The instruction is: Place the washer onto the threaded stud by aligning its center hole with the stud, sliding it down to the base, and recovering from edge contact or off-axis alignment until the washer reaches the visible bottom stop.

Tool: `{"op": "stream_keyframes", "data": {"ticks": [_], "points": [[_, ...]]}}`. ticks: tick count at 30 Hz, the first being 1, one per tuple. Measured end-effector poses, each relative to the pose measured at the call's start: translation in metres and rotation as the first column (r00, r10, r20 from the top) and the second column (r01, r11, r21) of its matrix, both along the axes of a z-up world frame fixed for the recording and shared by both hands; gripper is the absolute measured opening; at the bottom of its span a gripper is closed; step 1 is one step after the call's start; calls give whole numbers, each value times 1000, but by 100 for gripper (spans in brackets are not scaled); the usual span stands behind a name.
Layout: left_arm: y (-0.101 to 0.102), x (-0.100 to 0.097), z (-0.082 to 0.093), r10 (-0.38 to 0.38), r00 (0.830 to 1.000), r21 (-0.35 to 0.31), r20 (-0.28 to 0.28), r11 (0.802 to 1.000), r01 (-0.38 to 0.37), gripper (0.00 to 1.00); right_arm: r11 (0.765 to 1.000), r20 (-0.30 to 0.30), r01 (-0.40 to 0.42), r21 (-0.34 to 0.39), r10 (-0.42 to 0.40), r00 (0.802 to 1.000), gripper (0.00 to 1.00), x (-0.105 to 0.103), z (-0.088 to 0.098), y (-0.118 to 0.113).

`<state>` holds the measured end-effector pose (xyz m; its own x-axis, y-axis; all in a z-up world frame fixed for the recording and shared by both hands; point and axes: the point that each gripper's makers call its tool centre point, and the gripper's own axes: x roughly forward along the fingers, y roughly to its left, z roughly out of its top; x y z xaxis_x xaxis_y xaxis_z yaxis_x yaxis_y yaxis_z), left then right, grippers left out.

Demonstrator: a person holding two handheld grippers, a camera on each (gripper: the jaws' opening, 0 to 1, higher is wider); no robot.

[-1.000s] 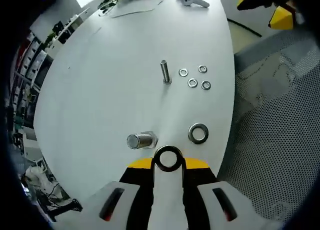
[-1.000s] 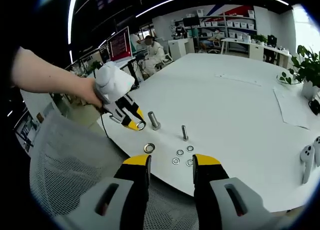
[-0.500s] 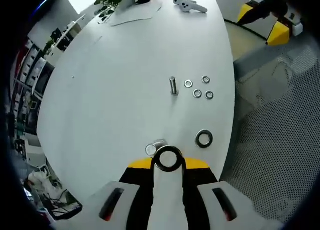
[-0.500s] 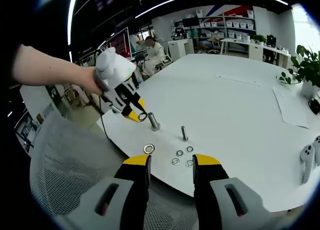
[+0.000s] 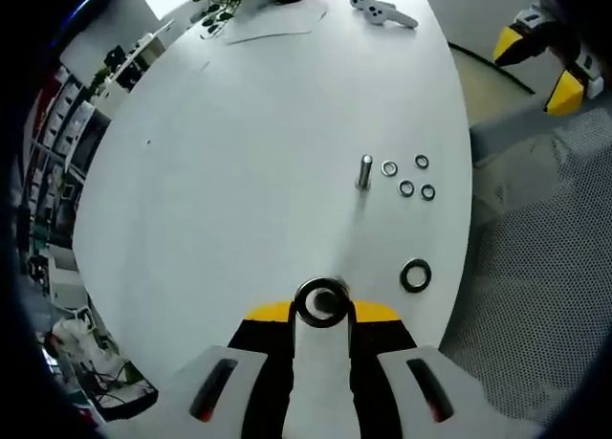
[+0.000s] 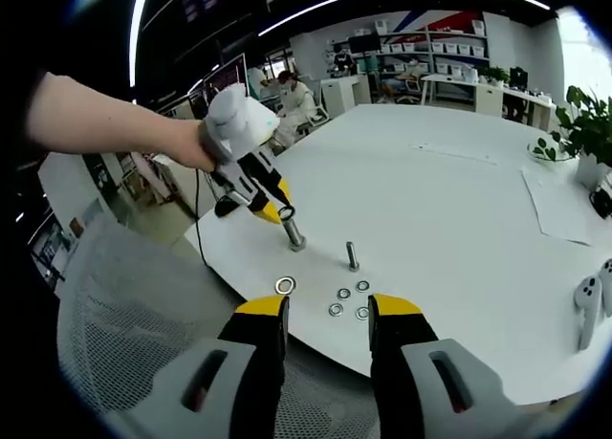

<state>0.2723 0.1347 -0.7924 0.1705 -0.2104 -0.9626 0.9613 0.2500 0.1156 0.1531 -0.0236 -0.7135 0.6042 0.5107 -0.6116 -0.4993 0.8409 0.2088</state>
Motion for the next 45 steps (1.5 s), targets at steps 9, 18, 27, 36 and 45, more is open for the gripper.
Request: {"op": "stream_keyframes", "data": {"ticks": [9, 18, 27, 36, 45], "points": [[0, 1, -5, 7, 999, 12, -39, 1000, -6, 19, 1000, 4, 1, 5, -1, 1000, 36, 1, 1, 0], [2, -5, -14, -21, 998, 45, -67, 999, 24, 19, 1000, 1, -1, 7, 1, 1000, 36, 1, 1, 0], [2, -3, -36, 3, 997, 58, -81, 998, 2, 19, 1000, -1, 6, 8, -6, 1000, 36, 1, 0, -1], [3, -1, -54, 26, 996, 73, -84, 997, -20, 19, 1000, -4, 9, 5, -9, 1000, 36, 0, 0, -2], [2, -1, -62, 58, 994, 81, -90, 995, -51, 20, 1000, -6, 12, 4, -12, 1000, 36, 0, 0, -2]]}}
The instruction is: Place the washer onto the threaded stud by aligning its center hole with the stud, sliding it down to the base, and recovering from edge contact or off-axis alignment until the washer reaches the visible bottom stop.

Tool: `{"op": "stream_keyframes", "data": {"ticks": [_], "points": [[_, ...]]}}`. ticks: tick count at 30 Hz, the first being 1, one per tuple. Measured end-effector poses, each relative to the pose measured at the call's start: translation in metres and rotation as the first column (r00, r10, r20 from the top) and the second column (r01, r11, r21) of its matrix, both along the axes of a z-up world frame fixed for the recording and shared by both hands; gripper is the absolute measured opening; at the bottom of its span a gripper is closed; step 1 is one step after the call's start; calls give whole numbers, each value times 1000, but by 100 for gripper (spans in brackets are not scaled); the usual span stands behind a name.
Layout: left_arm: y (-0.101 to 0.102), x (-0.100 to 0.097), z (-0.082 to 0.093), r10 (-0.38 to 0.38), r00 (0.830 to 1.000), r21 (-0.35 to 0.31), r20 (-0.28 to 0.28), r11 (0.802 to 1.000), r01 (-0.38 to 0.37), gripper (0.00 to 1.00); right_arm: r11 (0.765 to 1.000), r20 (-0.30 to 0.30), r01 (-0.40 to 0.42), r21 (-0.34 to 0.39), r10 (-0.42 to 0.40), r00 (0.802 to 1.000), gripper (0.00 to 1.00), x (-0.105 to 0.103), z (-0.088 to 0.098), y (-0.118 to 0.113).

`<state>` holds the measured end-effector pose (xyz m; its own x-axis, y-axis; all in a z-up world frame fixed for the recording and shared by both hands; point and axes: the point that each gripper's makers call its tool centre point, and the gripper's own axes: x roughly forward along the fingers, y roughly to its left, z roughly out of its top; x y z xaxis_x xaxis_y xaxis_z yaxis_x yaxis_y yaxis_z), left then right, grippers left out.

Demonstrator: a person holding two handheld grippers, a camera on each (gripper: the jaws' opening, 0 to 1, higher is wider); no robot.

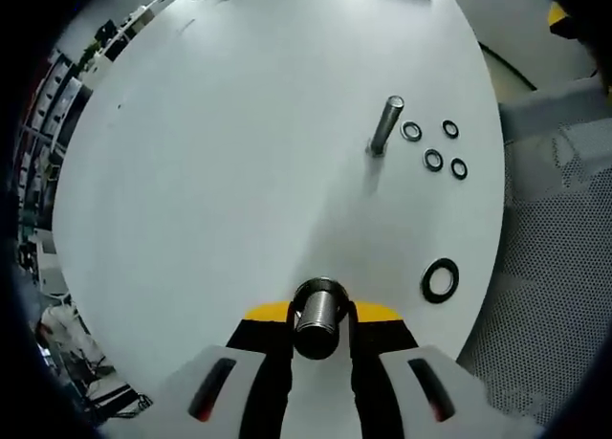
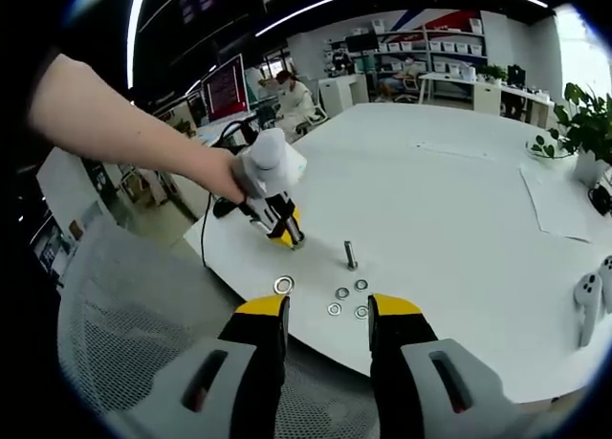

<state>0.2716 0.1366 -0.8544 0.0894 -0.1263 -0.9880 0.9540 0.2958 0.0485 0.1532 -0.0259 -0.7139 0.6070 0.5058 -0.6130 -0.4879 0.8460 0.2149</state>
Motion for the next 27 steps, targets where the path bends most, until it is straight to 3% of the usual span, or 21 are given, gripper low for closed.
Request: {"op": "stream_keyframes", "data": {"ticks": [16, 23, 27], "points": [[14, -9, 0, 91, 996, -36, 17, 995, -90, 29, 1000, -7, -10, -8, 10, 1000, 36, -1, -1, 1], [20, -15, 7, 180, 984, -72, 13, 981, -179, 30, 1000, -10, -13, -10, 13, 1000, 36, -2, -2, 1], [23, -20, 8, 193, 981, -76, 13, 979, -192, 31, 1000, -11, -21, -14, 20, 1000, 36, -2, -3, 2]]}}
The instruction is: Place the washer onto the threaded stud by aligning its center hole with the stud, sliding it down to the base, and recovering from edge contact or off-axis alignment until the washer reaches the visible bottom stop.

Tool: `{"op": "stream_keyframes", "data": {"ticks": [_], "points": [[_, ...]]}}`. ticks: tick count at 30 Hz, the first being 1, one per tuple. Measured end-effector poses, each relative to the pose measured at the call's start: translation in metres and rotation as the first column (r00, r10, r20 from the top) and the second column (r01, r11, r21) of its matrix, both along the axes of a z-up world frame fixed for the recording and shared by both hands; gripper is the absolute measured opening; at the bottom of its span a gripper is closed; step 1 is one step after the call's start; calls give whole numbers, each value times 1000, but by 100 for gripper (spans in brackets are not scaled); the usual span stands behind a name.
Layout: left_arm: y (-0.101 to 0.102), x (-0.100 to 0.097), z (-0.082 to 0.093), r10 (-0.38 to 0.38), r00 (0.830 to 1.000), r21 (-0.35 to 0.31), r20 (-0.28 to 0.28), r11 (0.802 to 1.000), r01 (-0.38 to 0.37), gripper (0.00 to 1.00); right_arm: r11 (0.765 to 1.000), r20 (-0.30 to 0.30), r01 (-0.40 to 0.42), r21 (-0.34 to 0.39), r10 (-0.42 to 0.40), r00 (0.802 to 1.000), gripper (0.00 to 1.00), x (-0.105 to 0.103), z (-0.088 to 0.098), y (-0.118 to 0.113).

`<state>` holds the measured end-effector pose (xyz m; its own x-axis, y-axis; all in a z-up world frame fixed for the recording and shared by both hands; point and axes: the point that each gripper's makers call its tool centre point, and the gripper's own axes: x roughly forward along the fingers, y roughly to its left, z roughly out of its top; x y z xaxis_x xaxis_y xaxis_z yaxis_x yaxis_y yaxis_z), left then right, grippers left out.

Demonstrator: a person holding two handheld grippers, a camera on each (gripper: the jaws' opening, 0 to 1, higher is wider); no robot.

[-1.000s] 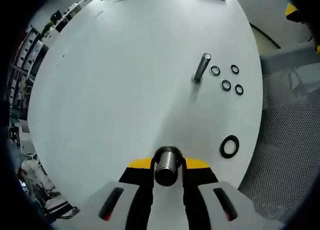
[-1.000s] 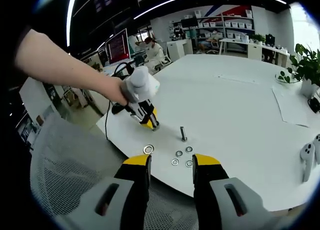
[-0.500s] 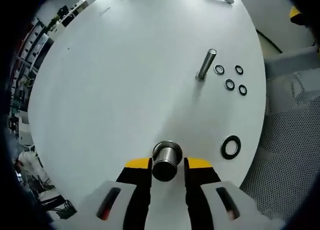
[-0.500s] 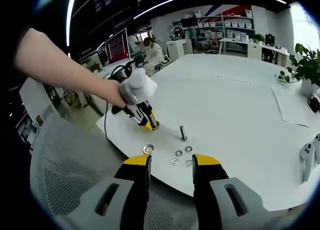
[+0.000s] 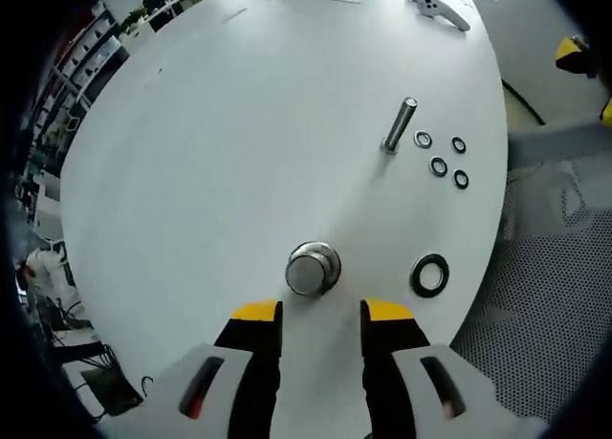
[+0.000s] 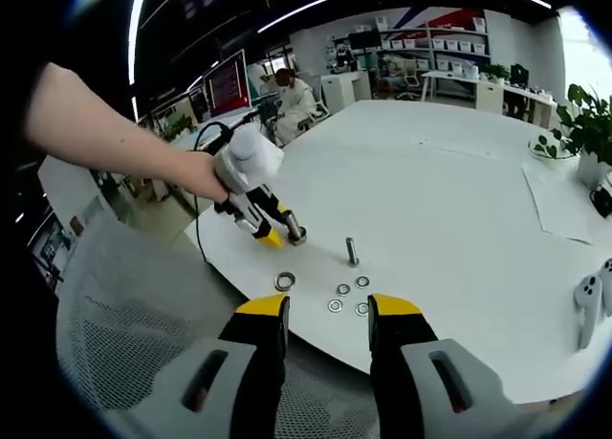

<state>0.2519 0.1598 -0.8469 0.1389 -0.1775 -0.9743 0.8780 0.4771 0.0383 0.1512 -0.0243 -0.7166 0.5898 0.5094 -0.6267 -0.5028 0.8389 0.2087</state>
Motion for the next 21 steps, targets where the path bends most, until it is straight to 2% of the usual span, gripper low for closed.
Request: {"op": "stream_keyframes", "data": {"ticks": [6, 11, 21], "points": [[2, -12, -5, 53, 998, -26, -16, 998, -54, 31, 1000, 1, 3, 4, -3, 1000, 36, 0, 0, -1], [-4, -25, -4, 57, 998, -42, -26, 997, -58, 31, 1000, 1, -5, 6, 5, 1000, 36, 0, 0, 1], [-19, -37, -4, 77, 996, -91, -34, 993, -79, 31, 1000, 7, 3, 7, -3, 1000, 36, 1, 1, -1]]}}
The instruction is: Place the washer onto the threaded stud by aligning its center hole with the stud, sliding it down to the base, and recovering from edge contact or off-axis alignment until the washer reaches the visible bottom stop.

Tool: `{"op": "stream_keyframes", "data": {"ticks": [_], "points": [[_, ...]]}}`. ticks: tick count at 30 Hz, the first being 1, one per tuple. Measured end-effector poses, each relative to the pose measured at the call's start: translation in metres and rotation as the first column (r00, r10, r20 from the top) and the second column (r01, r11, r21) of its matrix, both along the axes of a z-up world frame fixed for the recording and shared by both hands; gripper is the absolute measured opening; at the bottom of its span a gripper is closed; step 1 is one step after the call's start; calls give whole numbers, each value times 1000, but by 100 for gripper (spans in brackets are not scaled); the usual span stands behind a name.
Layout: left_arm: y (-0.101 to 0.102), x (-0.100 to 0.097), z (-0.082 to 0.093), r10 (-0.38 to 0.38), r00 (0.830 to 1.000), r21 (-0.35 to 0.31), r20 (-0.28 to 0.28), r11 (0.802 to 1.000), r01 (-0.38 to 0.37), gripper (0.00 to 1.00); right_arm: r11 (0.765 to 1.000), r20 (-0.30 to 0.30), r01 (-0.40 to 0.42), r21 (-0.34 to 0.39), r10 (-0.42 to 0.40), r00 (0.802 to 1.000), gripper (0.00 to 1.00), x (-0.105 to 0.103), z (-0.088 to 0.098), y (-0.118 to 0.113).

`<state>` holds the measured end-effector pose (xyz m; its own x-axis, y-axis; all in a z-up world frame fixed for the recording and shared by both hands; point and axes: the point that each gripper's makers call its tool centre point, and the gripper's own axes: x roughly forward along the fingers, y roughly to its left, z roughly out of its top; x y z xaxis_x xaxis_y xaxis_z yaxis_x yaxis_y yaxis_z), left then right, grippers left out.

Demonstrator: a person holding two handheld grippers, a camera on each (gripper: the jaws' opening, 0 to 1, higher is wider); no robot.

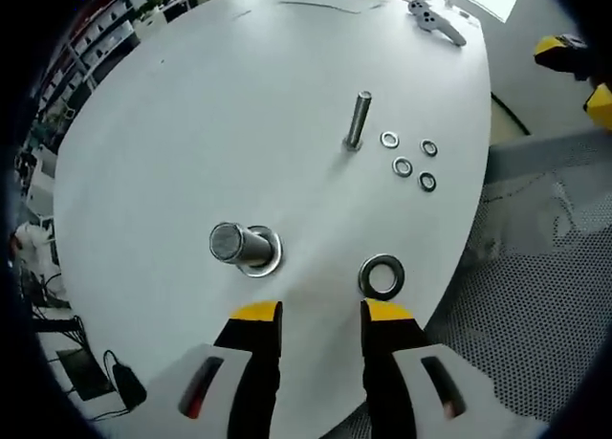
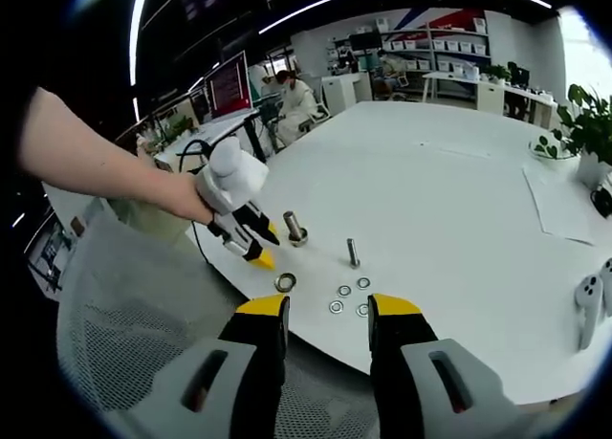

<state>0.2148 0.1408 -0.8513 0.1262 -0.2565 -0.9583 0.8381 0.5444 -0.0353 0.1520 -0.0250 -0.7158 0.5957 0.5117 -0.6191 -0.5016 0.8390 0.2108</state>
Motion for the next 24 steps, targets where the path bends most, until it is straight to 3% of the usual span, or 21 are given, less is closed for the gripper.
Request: {"op": "stream_keyframes", "data": {"ticks": [16, 24], "points": [[-19, -13, -2, 7, 1000, -23, 28, 1000, -6, 25, 1000, 1, 7, -5, -7, 1000, 36, 0, 0, -2], [-32, -24, -4, -26, 999, -37, 26, 999, 27, 26, 1000, -2, 2, -7, -2, 1000, 36, 0, 0, -1]]}}
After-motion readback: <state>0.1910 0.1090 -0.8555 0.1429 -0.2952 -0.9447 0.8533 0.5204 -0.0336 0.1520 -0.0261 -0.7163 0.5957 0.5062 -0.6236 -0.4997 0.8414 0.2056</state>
